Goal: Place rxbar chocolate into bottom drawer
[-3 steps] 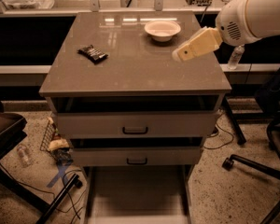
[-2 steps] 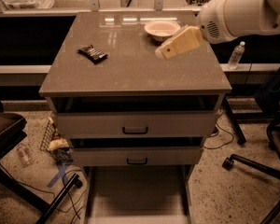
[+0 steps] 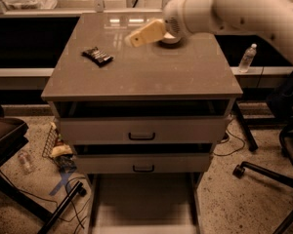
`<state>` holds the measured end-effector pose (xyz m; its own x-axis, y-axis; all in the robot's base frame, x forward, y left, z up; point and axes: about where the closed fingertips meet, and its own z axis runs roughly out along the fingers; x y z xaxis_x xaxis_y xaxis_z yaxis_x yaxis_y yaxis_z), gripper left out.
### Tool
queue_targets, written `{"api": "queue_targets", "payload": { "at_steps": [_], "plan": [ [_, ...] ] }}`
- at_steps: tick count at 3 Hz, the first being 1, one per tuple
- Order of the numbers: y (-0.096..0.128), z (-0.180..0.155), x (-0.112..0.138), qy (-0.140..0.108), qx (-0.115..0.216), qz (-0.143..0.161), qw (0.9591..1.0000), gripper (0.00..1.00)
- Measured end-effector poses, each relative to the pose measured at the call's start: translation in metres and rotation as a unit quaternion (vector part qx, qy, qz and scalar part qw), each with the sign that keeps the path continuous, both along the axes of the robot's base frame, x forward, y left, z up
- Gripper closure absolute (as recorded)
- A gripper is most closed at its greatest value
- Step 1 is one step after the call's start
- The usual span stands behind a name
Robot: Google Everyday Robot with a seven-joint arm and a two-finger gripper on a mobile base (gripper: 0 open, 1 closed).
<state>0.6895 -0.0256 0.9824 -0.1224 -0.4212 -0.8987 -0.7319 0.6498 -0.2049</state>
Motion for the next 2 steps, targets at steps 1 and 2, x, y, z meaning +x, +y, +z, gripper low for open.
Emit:
{"api": "queue_targets", "payload": {
  "at_steps": [1, 2],
  "plan": [
    [0.037, -0.014, 0.041, -0.006, 0.006, -0.008, 0.9999, 0.00],
    [0.069, -0.039, 0.076, 0.007, 0.011, -0.004, 0.9999, 0.00]
  ]
}}
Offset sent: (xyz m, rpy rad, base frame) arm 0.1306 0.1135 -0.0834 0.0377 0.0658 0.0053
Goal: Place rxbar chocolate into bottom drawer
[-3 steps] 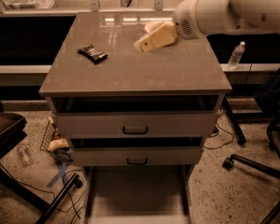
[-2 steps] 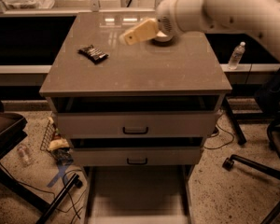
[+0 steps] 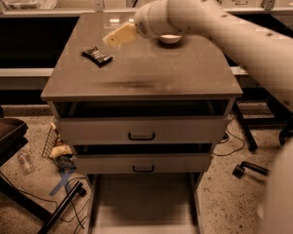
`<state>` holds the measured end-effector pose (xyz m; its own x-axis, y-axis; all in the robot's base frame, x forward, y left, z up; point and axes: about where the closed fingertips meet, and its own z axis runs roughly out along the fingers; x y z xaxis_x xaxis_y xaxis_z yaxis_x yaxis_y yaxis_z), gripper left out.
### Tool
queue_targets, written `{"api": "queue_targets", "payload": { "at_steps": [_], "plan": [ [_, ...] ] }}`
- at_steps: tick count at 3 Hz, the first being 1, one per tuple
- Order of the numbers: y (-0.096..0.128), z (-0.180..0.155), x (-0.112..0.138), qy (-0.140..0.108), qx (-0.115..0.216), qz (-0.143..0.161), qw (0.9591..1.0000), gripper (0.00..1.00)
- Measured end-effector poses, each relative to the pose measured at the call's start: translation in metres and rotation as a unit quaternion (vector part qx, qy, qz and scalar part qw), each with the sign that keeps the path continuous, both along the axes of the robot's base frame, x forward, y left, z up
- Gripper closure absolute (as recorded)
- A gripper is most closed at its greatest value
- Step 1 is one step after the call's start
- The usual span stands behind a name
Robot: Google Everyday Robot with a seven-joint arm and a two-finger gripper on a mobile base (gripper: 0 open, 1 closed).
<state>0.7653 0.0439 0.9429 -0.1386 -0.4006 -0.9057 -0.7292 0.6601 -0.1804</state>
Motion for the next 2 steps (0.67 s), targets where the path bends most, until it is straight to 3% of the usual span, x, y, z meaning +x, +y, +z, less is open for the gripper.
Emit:
{"api": "queue_targets", "payload": {
  "at_steps": [1, 2],
  "plan": [
    [0.037, -0.036, 0.022, 0.032, 0.015, 0.025, 0.9991, 0.00],
    [0.072, -0.067, 0.028, 0.062, 0.029, 0.045, 0.9966, 0.00]
  ]
}}
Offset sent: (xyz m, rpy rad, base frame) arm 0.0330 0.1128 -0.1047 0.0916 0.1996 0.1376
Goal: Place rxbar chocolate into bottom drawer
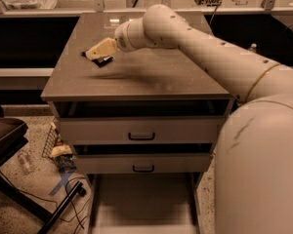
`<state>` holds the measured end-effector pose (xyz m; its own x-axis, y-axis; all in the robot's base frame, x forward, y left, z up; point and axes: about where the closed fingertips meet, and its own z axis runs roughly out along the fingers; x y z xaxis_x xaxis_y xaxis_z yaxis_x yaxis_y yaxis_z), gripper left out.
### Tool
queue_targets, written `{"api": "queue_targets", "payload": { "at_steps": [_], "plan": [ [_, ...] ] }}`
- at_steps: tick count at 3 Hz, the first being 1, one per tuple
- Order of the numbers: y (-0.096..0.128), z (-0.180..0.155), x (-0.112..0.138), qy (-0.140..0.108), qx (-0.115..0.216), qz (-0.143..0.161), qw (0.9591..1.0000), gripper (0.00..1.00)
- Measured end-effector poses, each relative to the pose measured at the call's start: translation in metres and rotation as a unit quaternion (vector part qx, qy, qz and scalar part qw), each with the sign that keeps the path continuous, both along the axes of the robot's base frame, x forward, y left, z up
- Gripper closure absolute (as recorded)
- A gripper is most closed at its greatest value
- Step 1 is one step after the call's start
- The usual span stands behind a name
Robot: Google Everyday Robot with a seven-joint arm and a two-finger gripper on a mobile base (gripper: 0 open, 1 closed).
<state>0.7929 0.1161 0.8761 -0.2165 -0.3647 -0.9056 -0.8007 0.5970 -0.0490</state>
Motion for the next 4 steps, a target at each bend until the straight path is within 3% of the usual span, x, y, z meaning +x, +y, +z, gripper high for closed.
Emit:
{"api": "queue_targets", "payload": {
  "at_steps": [1, 3, 4],
  "plan": [
    [0.029, -0.027, 0.002, 0.027, 0.010, 0.013, 0.9995, 0.00],
    [0.061, -0.072, 0.005, 0.073, 0.011, 0.008, 0.9972, 0.41],
    [0.061, -0.064, 0.005, 0.073, 0.011, 0.008, 0.9972, 0.64]
  ]
}}
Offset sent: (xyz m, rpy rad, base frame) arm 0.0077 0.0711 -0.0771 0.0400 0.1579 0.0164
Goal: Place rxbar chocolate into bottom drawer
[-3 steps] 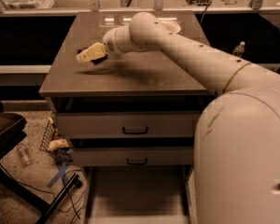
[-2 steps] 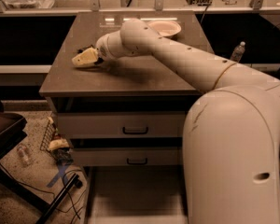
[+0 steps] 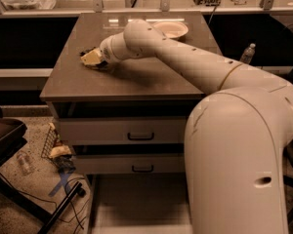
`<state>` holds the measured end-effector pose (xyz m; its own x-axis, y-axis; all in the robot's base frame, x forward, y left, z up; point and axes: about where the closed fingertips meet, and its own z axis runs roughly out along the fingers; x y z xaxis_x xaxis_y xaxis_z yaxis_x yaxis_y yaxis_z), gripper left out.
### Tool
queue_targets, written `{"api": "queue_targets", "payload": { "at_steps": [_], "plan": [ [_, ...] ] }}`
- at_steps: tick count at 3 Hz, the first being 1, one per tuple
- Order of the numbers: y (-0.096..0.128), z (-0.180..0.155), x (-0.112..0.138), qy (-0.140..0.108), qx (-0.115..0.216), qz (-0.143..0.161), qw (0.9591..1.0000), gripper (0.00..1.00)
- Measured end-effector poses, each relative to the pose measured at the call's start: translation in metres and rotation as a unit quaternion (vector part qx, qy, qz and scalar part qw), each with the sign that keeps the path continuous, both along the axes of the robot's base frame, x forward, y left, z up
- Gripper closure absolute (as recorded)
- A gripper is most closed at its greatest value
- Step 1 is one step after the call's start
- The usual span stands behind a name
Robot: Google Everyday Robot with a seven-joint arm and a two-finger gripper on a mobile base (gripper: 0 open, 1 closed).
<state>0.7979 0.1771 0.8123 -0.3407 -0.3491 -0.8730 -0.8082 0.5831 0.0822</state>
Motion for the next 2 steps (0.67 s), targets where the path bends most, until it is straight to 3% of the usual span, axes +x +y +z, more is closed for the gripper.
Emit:
{"api": "queue_targets", "payload": {
  "at_steps": [1, 2],
  "plan": [
    [0.0000, 0.0047, 0.0000, 0.000, 0.000, 0.000, 1.0000, 0.87],
    [0.0000, 0.0056, 0.0000, 0.000, 0.000, 0.000, 1.0000, 1.00]
  ]
}}
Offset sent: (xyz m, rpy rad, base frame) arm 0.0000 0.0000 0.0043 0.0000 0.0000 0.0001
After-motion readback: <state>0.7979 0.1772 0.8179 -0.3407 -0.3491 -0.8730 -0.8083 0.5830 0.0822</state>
